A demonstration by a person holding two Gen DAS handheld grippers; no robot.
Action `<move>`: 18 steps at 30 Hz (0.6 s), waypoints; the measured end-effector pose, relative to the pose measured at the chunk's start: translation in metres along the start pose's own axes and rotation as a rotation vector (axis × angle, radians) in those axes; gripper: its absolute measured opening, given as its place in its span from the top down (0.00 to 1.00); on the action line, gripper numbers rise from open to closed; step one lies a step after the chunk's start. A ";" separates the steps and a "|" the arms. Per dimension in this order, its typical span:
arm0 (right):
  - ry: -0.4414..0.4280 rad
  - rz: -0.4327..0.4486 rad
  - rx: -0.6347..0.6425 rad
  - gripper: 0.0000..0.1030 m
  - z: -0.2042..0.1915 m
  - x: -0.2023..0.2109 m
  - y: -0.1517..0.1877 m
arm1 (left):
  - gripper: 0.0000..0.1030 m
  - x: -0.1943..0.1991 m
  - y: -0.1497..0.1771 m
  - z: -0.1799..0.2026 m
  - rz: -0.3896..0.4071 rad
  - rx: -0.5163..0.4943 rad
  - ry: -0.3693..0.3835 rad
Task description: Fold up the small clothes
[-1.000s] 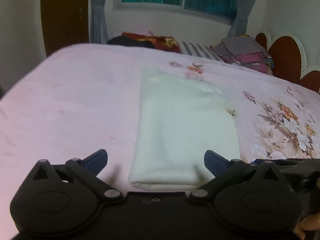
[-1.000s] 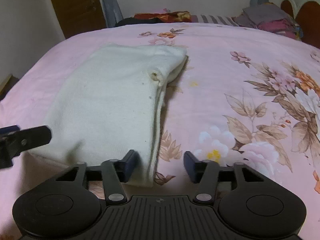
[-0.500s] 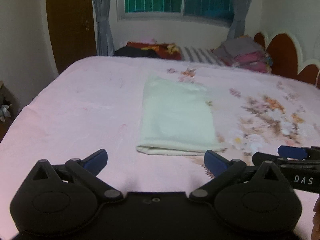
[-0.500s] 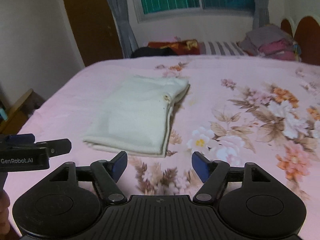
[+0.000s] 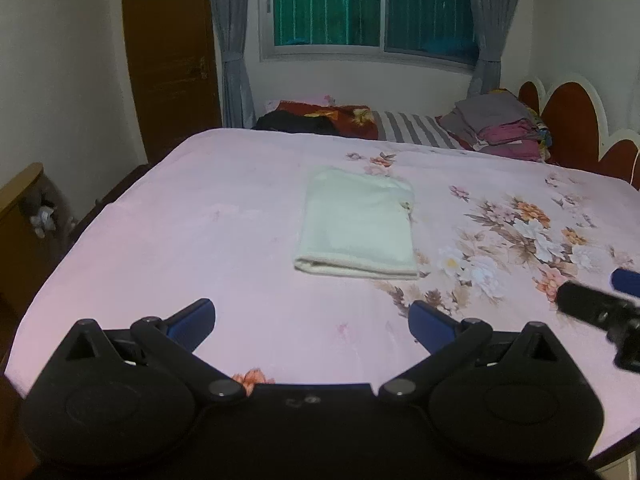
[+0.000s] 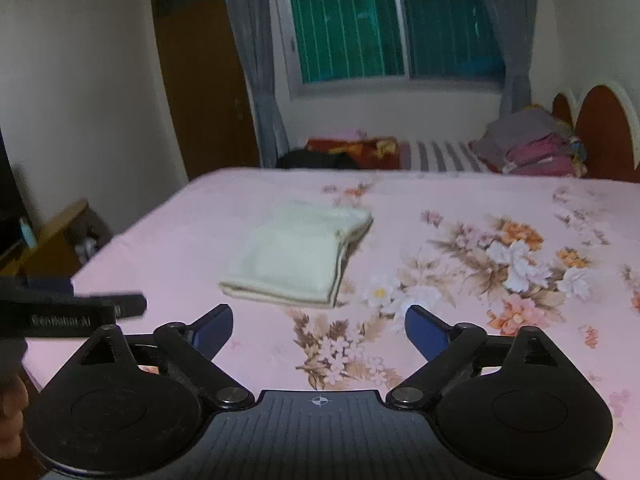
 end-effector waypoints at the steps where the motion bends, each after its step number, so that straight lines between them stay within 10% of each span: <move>1: 0.006 0.013 0.005 0.08 -0.004 0.007 -0.002 | 0.01 0.005 0.001 -0.003 0.003 0.008 -0.007; 18: 0.049 0.116 0.061 0.01 -0.036 0.055 -0.007 | 0.00 0.044 0.004 -0.018 0.058 0.029 -0.030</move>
Point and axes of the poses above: each gripper's, at about its wrist camera, not at the fingertips, and x roughly against the way its jaws point, z to its right, y to its underside, the point moved 6 cm from there along -x, roughly the way its jaws point, and after that the axes turned 14 degrees about -y, right-handed, at the moved point
